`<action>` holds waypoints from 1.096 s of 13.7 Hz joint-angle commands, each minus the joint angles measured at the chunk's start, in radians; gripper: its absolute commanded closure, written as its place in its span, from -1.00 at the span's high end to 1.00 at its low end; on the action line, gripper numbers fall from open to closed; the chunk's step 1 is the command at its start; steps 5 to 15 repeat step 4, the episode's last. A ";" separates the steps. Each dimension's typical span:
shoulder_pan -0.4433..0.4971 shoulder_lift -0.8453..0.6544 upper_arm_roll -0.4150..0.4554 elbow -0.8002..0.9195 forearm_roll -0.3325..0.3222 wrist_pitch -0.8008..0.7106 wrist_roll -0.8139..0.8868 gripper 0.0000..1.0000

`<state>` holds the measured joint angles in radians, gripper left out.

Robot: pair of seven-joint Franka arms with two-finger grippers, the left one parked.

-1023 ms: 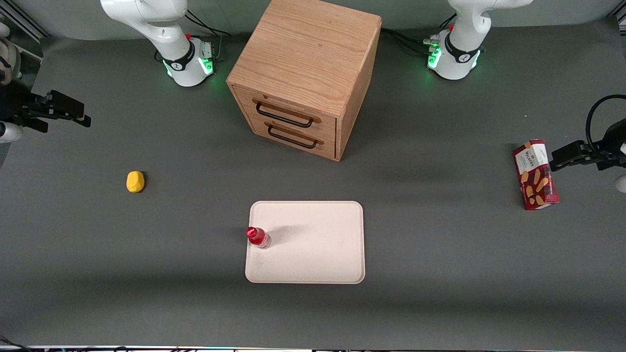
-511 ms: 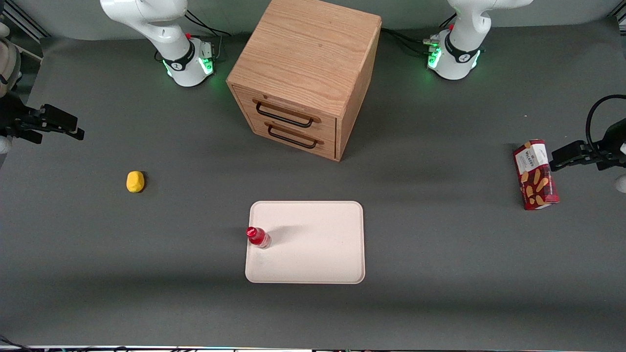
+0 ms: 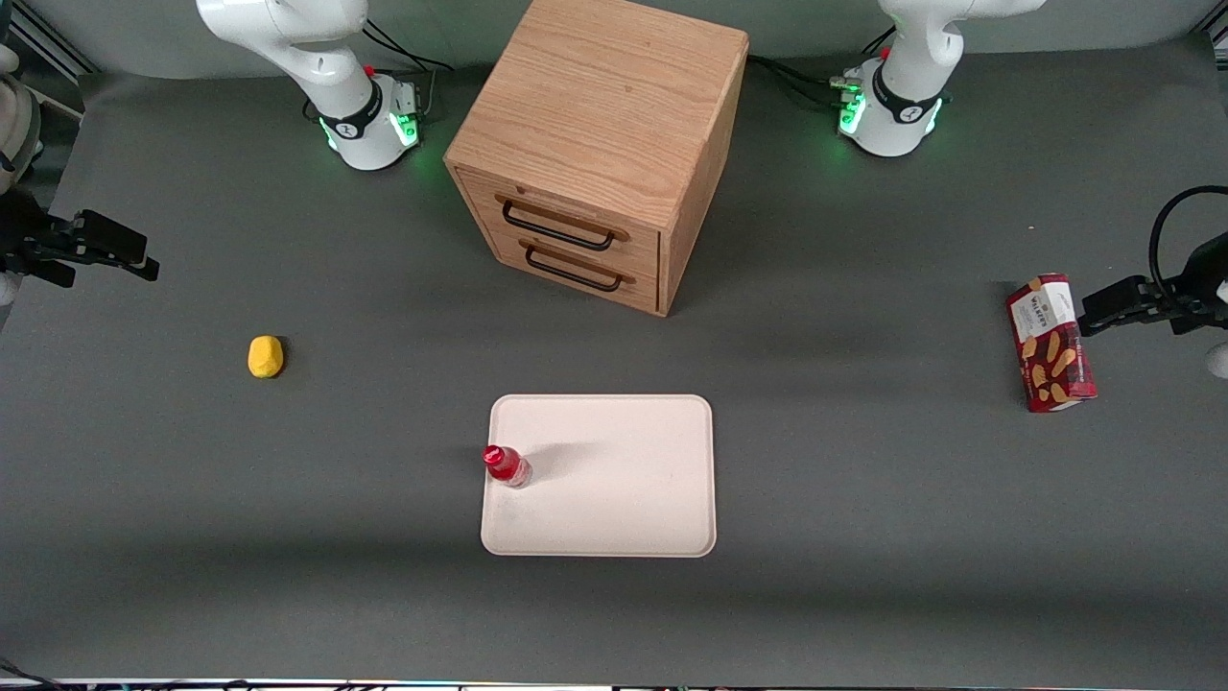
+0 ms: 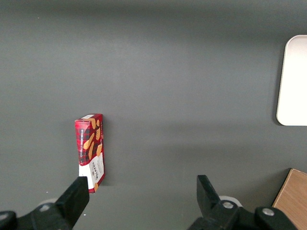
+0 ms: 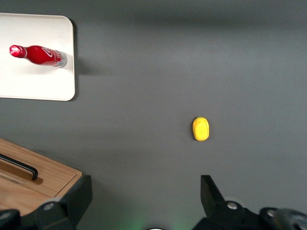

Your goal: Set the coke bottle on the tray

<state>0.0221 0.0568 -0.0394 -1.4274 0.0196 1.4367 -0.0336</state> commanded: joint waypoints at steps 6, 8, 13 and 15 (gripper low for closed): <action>0.012 -0.015 -0.011 -0.021 -0.023 0.021 -0.020 1.00; 0.012 -0.015 -0.011 -0.021 -0.023 0.021 -0.020 1.00; 0.012 -0.015 -0.011 -0.021 -0.023 0.021 -0.020 1.00; 0.012 -0.015 -0.011 -0.021 -0.023 0.021 -0.020 1.00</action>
